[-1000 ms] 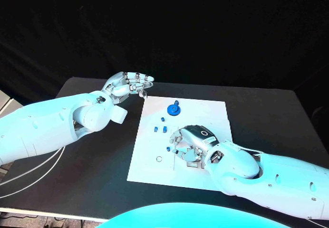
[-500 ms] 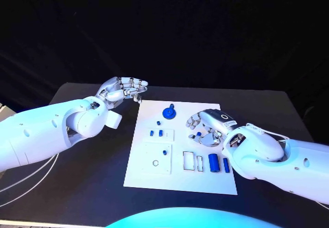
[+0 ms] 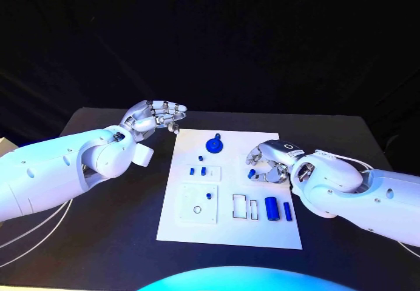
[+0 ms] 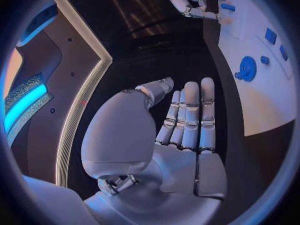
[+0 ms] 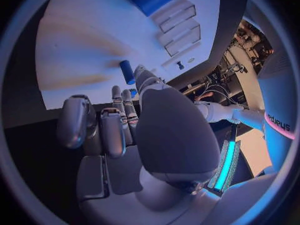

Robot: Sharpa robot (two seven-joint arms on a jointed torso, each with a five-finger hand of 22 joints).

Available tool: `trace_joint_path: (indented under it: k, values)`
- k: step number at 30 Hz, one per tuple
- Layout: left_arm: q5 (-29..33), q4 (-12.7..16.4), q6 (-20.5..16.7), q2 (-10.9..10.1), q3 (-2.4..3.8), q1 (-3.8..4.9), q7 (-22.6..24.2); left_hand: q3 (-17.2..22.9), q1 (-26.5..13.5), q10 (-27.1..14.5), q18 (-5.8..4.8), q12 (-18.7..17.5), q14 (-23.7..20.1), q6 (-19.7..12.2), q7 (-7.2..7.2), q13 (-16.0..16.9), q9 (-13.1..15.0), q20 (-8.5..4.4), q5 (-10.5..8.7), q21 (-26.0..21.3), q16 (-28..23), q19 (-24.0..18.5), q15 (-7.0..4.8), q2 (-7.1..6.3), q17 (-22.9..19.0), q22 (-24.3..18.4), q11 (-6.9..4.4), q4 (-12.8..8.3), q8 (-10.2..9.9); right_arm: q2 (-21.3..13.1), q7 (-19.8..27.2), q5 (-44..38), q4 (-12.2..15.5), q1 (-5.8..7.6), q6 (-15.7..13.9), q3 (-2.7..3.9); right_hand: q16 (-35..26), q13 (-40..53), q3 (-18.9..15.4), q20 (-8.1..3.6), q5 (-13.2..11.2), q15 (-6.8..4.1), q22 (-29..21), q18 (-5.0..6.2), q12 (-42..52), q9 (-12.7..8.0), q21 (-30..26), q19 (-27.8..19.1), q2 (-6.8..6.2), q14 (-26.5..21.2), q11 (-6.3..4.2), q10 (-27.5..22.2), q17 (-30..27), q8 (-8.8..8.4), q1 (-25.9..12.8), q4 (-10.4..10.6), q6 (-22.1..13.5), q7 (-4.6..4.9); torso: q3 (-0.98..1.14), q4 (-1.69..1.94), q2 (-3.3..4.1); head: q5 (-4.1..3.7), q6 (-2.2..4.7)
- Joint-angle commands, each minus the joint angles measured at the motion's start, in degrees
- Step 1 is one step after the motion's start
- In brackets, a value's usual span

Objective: Assemble the parts on the task board

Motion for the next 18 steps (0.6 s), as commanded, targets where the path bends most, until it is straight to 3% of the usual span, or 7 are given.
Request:
trace_joint_path:
  k: [1,6,11,18]
  values:
    - [-0.07,0.08,0.91,0.09,0.02,0.01,0.35,-0.12,0.25,-0.4,0.82,-0.32,-0.28,-0.49,0.11,-0.13,-0.1,0.21,0.18,0.32,-0.27,-0.08,0.19,0.05,-0.08,0.09,0.0,-0.24,0.33,0.19,0.46,-0.43,-0.32,0.0,5.51,-0.02,0.11,-0.02,-0.43,0.34,-0.34,0.35,5.46,0.88,0.83,-0.03,0.14,0.09,0.18,2.0,-0.16,-0.06,0.55,-0.11,0.92,-0.03,0.25,-0.14,-0.03,0.03,-0.02,0.03,-0.17]
    - [-0.07,0.07,0.89,0.08,0.02,0.01,0.36,-0.12,0.25,-0.4,0.82,-0.32,-0.28,-0.49,0.11,-0.13,-0.1,0.21,0.18,0.32,-0.27,-0.08,0.19,0.05,-0.08,0.09,0.0,-0.24,0.33,0.42,0.22,-0.5,-0.64,-0.06,6.08,-0.05,0.68,0.09,0.05,0.02,-0.25,-0.11,5.81,0.74,2.59,0.0,0.97,0.54,0.86,2.4,-0.69,1.56,1.45,0.17,1.29,-0.03,1.34,0.2,-0.02,0.0,-0.01,0.08,-0.21]
    - [-0.06,0.06,0.89,0.08,0.02,0.01,0.36,-0.12,0.25,-0.4,0.82,-0.32,-0.28,-0.49,0.11,-0.13,-0.1,0.21,0.18,0.32,-0.27,-0.08,0.19,0.05,-0.08,0.09,0.0,-0.24,0.33,0.64,0.75,-0.25,-0.7,-0.14,3.76,-0.07,0.61,-0.05,3.12,-0.61,0.59,-0.78,7.06,0.21,4.02,-0.06,3.99,1.63,2.03,2.49,-1.46,4.77,1.26,0.65,1.84,-0.01,3.53,0.76,-0.02,-0.02,-0.03,0.06,-0.19]
    - [-0.05,0.01,0.9,0.08,0.02,0.01,0.35,-0.14,0.21,-0.41,0.82,-0.31,-0.28,-0.5,0.11,-0.17,-0.1,0.23,0.17,0.33,-0.26,-0.09,0.2,0.08,-0.09,0.1,0.01,-0.22,0.38,0.81,1.21,0.11,-0.32,-0.25,1.4,-0.08,0.73,-0.52,6.61,-1.19,0.84,-1.4,8.07,-0.2,3.58,-0.1,6.24,2.32,1.96,2.66,-2.16,7.65,1.44,0.89,1.14,0.01,5.03,0.99,0.01,-0.02,-0.04,0.05,-0.21]
